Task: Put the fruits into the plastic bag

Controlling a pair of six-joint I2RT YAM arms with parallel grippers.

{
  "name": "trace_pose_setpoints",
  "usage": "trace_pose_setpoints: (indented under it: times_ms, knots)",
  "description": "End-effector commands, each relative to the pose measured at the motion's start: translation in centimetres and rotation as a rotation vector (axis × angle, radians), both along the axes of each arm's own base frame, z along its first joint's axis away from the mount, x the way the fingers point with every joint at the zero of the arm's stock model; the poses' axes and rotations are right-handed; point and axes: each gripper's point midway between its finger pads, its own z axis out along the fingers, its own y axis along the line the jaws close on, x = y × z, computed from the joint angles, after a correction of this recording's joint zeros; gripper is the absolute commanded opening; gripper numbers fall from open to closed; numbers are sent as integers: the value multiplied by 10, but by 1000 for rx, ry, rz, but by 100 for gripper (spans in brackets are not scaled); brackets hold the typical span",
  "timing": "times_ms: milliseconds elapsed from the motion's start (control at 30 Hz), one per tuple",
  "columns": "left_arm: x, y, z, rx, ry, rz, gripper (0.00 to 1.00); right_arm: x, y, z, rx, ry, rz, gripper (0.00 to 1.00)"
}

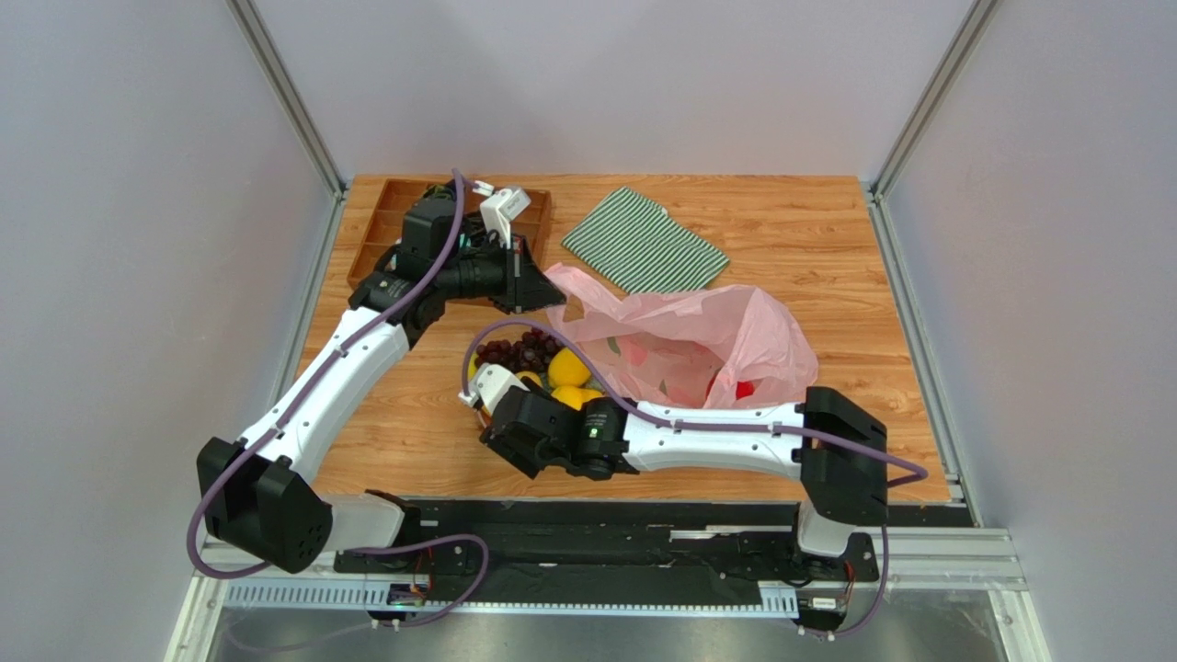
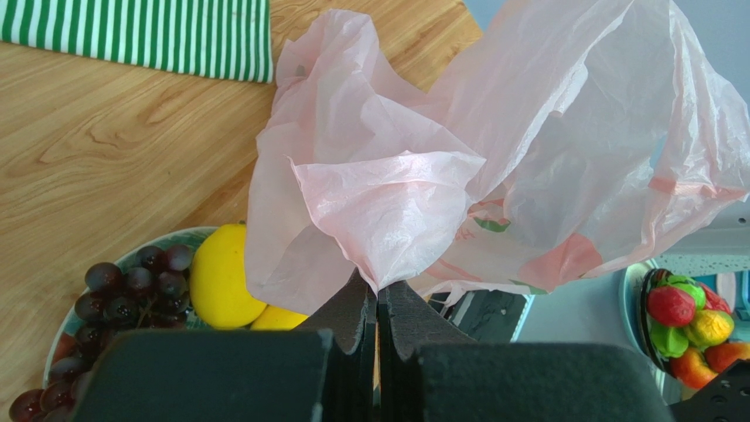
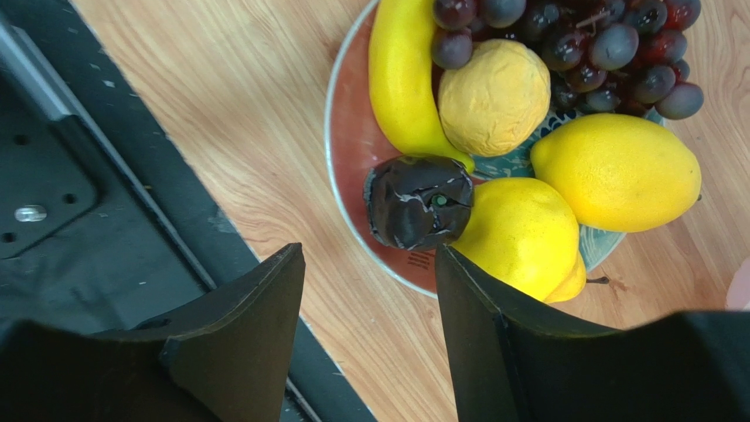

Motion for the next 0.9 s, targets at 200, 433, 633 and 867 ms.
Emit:
trace_pose_setpoints:
  times_ms: [200,433,633,867]
  knots:
    - [5,-3,8,-3,-26,-4,0,16,12,-11,-45,-79,-16,54]
    - [5,-3,7,0,-23,-3,0,26,10,-16,-91,-135,-29,52]
    - [5,-3,7,2,-23,-2,0,29,11,-32,-129,-148,-19,50]
    - [5,-3,7,0,-23,-3,0,32,12,-38,-151,-168,2,44]
